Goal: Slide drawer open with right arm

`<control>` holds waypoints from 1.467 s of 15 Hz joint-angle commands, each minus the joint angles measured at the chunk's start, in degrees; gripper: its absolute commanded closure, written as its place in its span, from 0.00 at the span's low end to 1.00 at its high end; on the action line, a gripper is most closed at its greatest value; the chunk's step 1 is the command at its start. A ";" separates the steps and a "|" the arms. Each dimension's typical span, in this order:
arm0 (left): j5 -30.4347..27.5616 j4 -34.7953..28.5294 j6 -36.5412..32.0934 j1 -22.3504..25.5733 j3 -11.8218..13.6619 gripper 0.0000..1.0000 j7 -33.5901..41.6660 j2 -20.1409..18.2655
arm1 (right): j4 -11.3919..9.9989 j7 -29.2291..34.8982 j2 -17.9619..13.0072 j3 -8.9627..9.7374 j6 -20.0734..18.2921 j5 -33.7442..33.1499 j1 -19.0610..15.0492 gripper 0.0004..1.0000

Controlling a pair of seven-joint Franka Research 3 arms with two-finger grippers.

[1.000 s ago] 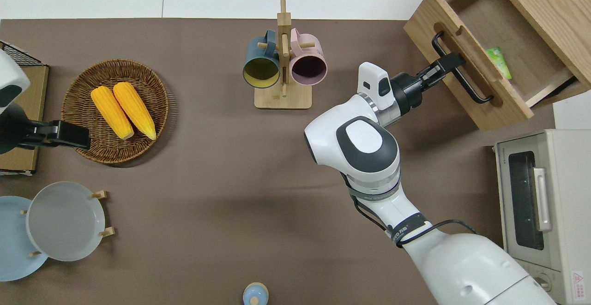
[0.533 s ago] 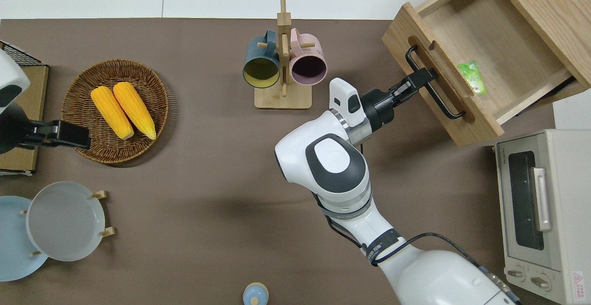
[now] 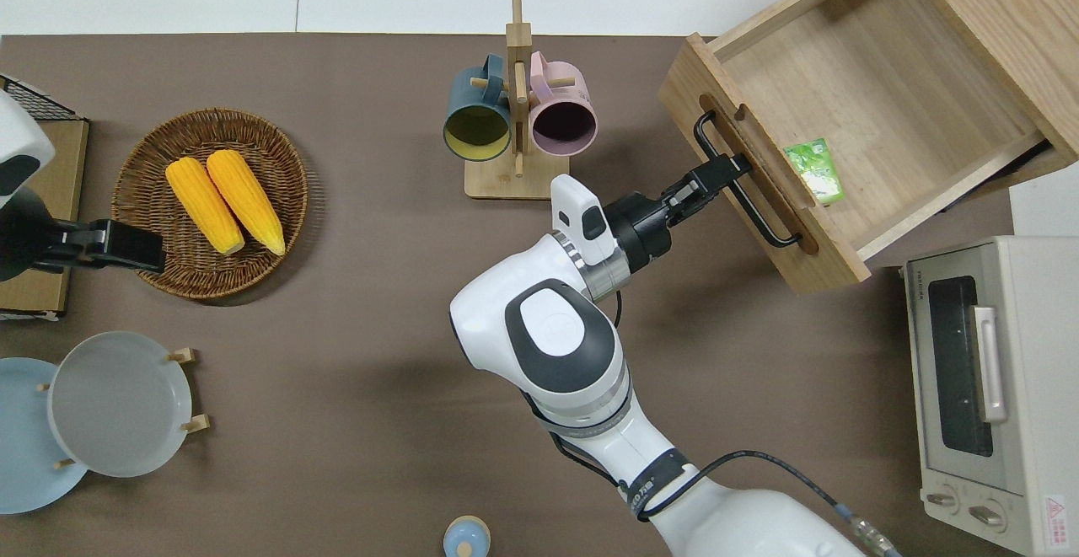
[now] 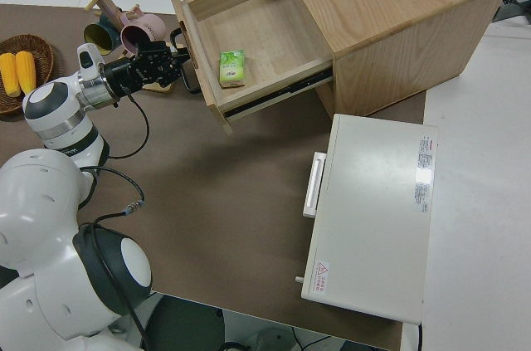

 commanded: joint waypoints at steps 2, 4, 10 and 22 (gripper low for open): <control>0.99 1.49 -1.13 0.31 -0.41 0.01 0.51 0.65 | 2.35 -3.70 0.79 0.24 1.64 0.08 1.04 1.00; 0.99 1.49 -1.13 0.31 -0.41 0.01 0.51 0.65 | 2.35 -3.70 0.88 0.24 1.55 0.08 1.48 0.94; 0.99 1.49 -1.13 0.31 -0.41 0.01 0.51 0.65 | 2.44 -2.91 0.88 0.24 1.64 0.08 1.48 0.02; 0.99 1.40 -1.13 0.31 -0.41 0.00 0.51 0.65 | 8.40 -3.25 0.79 0.85 1.64 8.93 1.92 0.01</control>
